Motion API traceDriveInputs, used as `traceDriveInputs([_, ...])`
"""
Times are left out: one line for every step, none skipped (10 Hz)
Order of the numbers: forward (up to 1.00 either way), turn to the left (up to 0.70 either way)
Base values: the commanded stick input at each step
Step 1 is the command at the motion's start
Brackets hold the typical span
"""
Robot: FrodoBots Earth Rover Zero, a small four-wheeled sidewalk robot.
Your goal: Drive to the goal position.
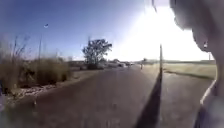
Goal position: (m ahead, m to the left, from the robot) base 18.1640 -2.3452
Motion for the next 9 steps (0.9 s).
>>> traceDriveInputs([0.7, 0.0])
traceDriveInputs([0.7, 0.0])
traceDriveInputs([0.7, 0.0])
traceDriveInputs([0.7, 0.0])
traceDriveInputs([0.7, 0.0])
traceDriveInputs([0.7, 0.0])
traceDriveInputs([0.7, 0.0])
traceDriveInputs([0.7, 0.0])
traceDriveInputs([0.61, 0.0])
